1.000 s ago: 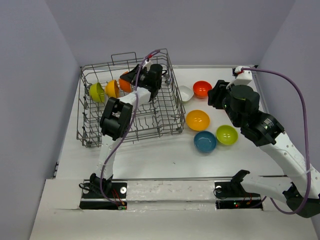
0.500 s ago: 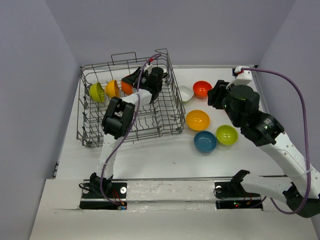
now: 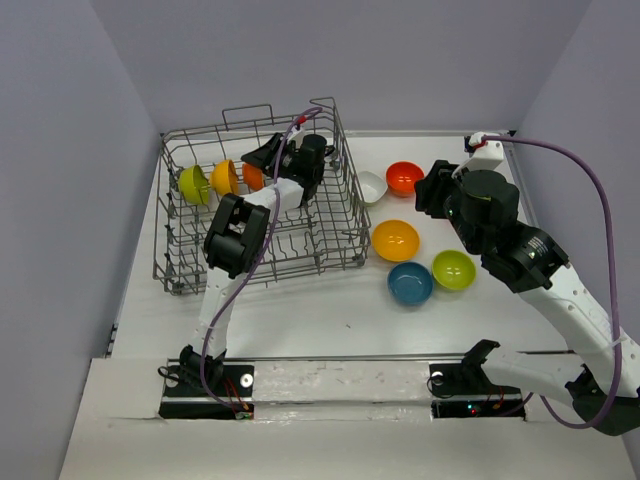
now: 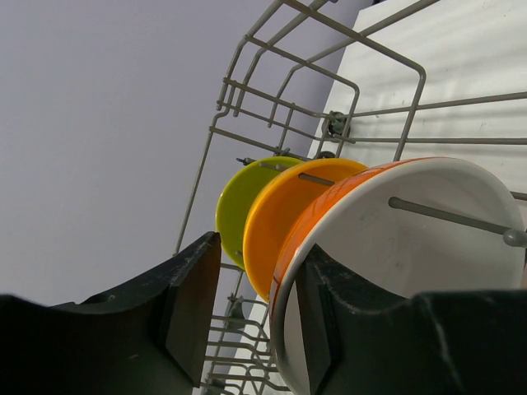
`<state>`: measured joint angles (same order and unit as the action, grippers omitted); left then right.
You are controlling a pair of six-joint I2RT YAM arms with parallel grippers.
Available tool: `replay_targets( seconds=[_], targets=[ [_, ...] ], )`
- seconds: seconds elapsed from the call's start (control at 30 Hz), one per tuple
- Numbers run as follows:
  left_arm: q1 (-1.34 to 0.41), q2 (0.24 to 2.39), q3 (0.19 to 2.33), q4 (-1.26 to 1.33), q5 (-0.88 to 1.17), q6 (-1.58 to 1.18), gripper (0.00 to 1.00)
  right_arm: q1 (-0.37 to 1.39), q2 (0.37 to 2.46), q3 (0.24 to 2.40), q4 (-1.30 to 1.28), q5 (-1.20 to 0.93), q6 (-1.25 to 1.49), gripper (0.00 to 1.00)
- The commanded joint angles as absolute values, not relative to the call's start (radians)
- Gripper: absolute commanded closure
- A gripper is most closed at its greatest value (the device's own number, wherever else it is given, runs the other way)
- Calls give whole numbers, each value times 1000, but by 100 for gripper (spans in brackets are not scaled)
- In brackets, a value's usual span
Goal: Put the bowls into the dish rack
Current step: Insert the bowl into the dish rack.
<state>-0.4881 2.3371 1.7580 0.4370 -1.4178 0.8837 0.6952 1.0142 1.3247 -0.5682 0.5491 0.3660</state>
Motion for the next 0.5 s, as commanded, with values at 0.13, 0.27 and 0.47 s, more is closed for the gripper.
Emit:
replay_targets(
  seconds=[0.13,0.27,0.47],
  targets=[
    [-488,2318,1761,483,-1433,867,41,704,1009,1313,-514,549,360,48],
    [-488,2316,1761,483,-1431,868,40,704,1009,1313,-512,548,359,49],
    [-486,2318,1763,482,-1428,871,35,704,1008,1312,-512,549,359,48]
  ],
)
